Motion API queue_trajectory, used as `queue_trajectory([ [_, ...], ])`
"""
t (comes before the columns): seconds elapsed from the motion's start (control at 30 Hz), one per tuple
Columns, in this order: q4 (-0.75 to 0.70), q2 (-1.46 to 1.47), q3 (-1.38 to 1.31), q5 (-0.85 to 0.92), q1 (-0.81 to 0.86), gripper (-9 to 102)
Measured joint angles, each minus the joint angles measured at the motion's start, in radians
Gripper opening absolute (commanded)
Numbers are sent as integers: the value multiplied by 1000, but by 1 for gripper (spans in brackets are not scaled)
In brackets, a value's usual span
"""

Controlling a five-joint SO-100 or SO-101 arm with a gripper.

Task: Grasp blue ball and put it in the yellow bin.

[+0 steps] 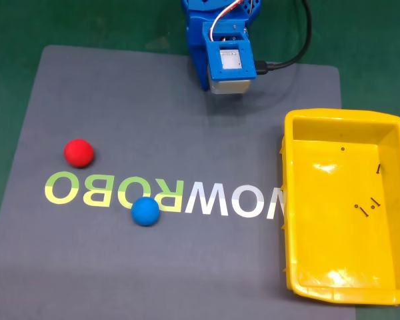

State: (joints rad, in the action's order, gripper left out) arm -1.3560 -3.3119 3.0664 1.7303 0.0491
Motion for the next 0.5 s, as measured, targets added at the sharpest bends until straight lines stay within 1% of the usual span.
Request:
queue_trajectory([
  [0.5,-2,0,0,-9,-5,0],
])
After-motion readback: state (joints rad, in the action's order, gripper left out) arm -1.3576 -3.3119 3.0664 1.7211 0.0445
